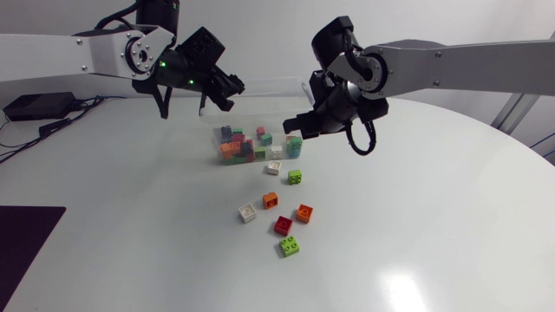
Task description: Place the duplo bricks in the container
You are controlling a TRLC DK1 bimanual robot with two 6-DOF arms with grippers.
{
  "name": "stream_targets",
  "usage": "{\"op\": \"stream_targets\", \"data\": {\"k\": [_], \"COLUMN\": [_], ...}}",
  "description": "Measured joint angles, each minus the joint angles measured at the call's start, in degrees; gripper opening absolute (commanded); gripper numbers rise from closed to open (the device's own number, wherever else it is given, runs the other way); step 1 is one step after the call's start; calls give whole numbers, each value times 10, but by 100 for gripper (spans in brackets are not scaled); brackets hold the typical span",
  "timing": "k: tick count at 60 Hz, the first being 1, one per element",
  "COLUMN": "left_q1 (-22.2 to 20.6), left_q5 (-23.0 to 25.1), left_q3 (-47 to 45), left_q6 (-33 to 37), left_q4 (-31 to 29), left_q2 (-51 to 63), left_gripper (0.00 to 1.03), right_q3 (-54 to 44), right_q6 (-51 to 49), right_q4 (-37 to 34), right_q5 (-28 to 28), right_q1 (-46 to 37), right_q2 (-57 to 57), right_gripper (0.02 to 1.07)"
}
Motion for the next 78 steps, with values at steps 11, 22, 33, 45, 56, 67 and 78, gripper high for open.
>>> {"op": "stream_targets", "data": {"k": [11,22,33,45,56,67,78], "left_q1": [-1,2,23,39,34,-6,-50], "left_q5": [-67,-96,-96,-80,-44,-41,-40], "left_q3": [53,54,-14,-115,-182,-250,-282], "left_q6": [-58,-100,-109,-108,-82,-42,-18], "left_q4": [56,87,111,101,46,-12,-47], "left_q2": [49,56,4,-123,-215,-236,-216], "left_gripper": [70,98,98,98,98,98,98], "right_q3": [31,103,172,220,269,315,329], "right_q6": [-15,-30,-45,-56,-60,-70,-81], "right_q4": [16,18,30,44,47,47,43], "right_q5": [-19,-31,-40,-43,-39,-28,-17], "right_q1": [3,3,-1,-1,-1,-1,-1], "right_q2": [0,9,52,114,167,210,223], "right_gripper": [34,34,35,36,40,93,102]}}
